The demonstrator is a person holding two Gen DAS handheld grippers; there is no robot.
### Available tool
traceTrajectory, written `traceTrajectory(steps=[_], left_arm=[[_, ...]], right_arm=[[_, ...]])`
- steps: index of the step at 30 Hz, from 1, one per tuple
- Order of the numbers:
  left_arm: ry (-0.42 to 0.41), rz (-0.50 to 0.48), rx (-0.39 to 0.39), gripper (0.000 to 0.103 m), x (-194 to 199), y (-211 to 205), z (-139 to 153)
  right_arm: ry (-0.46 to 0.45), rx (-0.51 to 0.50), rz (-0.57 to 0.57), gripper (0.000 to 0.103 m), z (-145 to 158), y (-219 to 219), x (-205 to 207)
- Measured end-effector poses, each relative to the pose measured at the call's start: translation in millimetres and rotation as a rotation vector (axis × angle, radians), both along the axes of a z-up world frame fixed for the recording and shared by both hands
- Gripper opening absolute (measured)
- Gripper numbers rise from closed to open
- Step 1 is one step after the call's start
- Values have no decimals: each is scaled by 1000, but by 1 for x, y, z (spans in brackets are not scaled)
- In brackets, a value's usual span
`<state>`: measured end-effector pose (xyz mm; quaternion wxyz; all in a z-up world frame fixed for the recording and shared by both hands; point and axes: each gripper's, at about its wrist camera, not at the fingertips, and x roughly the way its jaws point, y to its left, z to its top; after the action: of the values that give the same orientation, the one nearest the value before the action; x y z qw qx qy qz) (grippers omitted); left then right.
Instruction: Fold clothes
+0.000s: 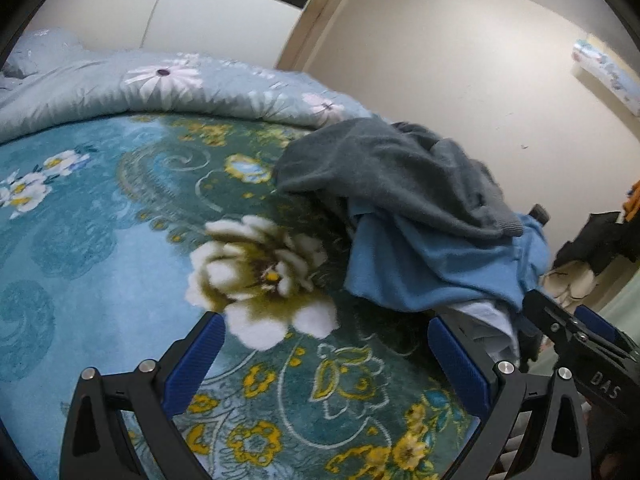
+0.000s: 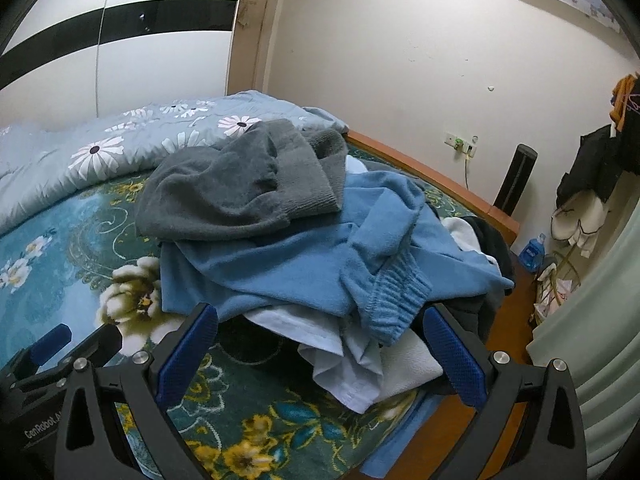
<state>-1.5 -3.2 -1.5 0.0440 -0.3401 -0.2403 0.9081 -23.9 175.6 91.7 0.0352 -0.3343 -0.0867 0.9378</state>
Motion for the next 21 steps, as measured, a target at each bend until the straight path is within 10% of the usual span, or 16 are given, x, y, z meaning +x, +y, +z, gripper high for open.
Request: traceTrajectory(steps=[21], left_arm=[[-136,47,189,103,-16,-37,-16]], right_arm=[[-110,-130,-12,103,1,4,-124]])
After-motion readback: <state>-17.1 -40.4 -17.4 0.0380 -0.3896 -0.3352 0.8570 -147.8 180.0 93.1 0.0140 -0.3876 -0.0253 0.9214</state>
